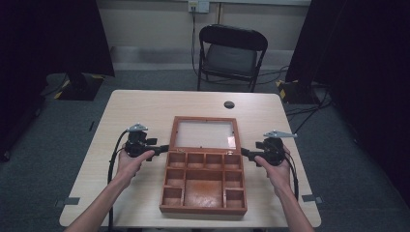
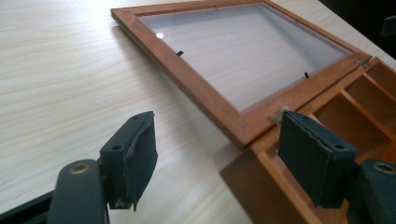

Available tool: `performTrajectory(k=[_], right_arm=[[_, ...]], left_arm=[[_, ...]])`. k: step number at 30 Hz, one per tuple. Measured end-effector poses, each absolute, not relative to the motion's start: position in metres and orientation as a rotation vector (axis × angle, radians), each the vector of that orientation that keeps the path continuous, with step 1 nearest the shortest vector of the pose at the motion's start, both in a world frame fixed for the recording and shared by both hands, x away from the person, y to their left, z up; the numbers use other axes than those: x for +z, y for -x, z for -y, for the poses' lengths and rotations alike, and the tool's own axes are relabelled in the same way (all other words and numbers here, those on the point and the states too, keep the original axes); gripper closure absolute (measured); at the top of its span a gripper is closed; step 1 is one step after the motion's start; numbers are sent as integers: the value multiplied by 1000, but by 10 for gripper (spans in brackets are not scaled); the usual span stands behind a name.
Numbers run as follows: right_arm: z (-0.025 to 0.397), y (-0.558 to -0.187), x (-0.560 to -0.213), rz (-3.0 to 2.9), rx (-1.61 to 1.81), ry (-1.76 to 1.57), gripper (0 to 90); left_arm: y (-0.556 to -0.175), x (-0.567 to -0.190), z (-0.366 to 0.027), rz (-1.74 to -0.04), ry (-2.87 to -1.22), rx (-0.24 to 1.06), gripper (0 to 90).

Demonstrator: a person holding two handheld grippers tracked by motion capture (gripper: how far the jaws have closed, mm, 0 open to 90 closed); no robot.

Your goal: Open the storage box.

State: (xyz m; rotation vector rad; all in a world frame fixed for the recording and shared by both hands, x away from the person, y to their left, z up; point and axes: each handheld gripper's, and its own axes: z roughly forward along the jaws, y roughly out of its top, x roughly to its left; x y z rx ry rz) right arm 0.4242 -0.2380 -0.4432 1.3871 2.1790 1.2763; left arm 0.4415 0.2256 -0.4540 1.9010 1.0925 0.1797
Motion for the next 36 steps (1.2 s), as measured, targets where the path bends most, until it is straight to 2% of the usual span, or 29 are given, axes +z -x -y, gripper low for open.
performTrajectory(k=[3,17,26,28,33,36], right_arm=[[246,-412,-443,-2160,1238,-1387,217],[290,-367,-462,-2145,1095,-1490,173],[301,-367,-487,-2119,886,-1551,157],[300,-366,-492,-2099,844,-1520,144],[299,-363,-500,-2034,878,-1472,109],[299,-363,-500,-2030,874,-1476,107]], left_arm=[[-434,-452,-236,-1096,-1918,211,277],[-399,-467,-287,-1167,-1982,302,264],[-392,-489,-303,-1266,-2068,411,210],[-391,-494,-301,-1266,-2085,481,195],[-388,-502,-303,-1227,-2032,546,139],[-388,-502,-302,-1239,-2025,549,138]])
